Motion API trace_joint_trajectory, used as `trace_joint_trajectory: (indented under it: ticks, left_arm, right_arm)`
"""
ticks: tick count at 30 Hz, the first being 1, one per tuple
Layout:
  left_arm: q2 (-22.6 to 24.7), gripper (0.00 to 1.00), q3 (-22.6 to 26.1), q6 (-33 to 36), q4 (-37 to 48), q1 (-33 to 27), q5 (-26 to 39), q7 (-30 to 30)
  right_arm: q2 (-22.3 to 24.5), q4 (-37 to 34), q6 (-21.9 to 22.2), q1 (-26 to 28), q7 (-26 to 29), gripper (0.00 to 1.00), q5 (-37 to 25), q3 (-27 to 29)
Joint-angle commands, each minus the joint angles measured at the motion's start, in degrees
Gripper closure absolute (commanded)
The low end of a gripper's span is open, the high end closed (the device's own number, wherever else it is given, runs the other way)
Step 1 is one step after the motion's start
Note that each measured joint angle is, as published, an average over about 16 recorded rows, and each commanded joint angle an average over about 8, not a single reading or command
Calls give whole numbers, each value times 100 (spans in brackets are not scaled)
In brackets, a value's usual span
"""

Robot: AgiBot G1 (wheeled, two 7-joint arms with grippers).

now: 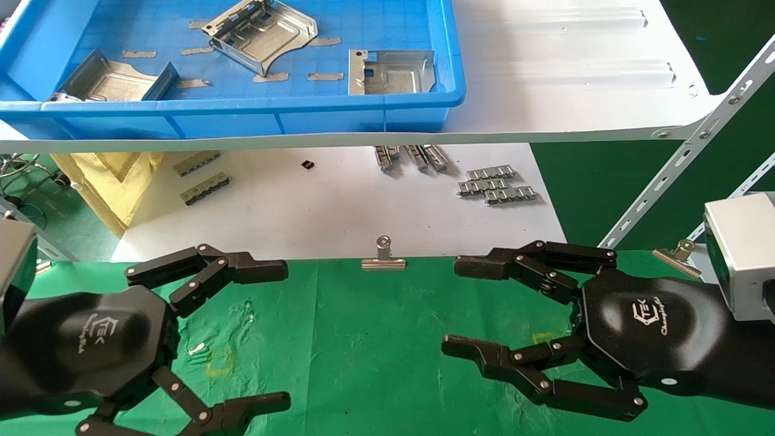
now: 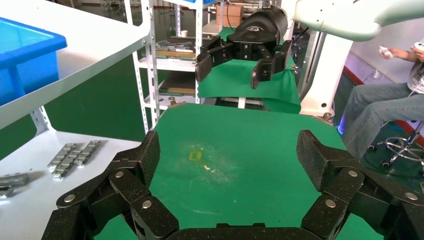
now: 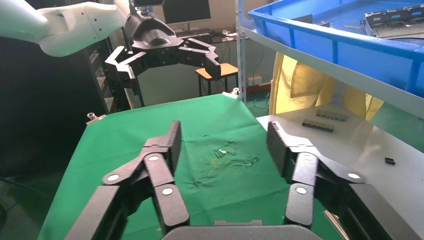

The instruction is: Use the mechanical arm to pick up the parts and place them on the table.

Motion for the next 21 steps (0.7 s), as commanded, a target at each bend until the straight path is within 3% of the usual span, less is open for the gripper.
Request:
trace_joint_trajectory:
  ticks: [1,21]
  left_arm:
    - [0,0,0,0,0,0,0,0]
    - [13,0,-18,-38,-2,-173,27,-28]
  right_arm:
    - [0,0,0,0,0,100,0,0]
    - [0,0,0,0,0,100,0,0]
